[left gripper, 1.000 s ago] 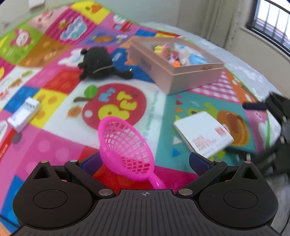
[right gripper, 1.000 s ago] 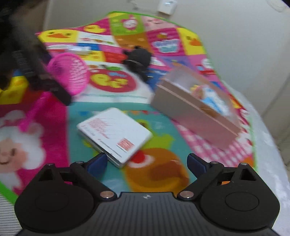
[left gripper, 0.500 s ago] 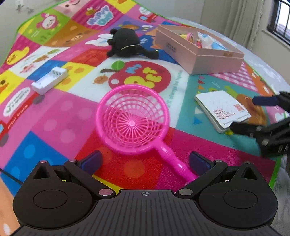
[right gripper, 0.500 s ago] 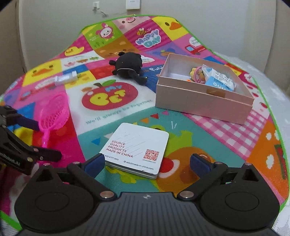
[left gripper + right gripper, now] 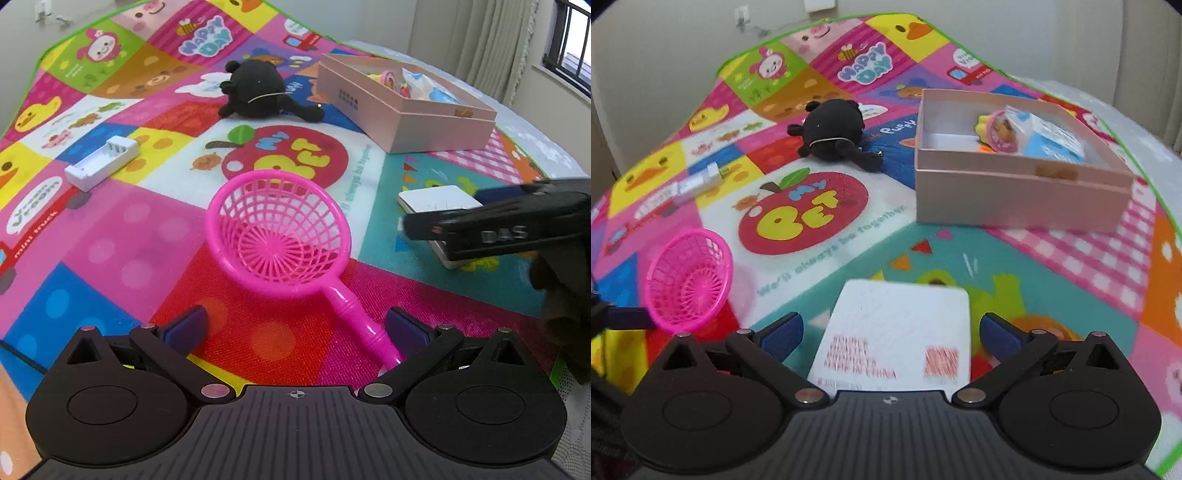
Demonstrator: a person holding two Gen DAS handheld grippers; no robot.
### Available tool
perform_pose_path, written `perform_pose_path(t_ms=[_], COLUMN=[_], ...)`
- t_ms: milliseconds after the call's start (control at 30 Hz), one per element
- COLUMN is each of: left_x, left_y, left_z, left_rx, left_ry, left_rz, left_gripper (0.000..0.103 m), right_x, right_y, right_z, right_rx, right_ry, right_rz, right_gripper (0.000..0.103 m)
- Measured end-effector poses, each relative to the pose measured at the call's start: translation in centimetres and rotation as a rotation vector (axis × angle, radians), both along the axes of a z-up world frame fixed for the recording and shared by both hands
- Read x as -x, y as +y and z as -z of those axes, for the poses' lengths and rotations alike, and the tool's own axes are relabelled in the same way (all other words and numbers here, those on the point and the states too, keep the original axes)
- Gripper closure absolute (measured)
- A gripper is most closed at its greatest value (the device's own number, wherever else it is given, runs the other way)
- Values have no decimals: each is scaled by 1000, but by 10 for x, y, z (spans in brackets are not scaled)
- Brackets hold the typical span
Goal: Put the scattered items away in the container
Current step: 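Grasp the white card with right tool while left tool holds the pink net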
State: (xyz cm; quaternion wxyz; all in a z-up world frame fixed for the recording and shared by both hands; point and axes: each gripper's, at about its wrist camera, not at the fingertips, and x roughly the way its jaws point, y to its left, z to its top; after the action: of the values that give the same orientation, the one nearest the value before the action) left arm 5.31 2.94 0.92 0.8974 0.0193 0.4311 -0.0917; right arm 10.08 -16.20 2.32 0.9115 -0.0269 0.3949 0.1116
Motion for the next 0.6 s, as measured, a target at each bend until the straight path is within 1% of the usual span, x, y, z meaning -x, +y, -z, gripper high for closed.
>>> perform_pose_path(t_ms=[100,167,333,533,600], left_x=[-2,-1,-1,-3,-6], left_y=[2,3,0,-2,-3], left_z=[-1,-1,0,-1,-6], left_rx=[10,9,-9,-30,-40], left_ry=[15,17,18,32,45], left_rz=[4,10,12,25,27], left_gripper=[0,0,0,0,0], right_x=[4,11,29,49,56], right_y=[6,8,6,-10,-15], right_z=[2,2,-1,0,0], right_rx=[50,78,101,113,123], right_ry=[-24,-49,-64,-73,-81], right_rz=[-20,-57,-110,-112,-109], right_gripper=[10,17,17,17,17])
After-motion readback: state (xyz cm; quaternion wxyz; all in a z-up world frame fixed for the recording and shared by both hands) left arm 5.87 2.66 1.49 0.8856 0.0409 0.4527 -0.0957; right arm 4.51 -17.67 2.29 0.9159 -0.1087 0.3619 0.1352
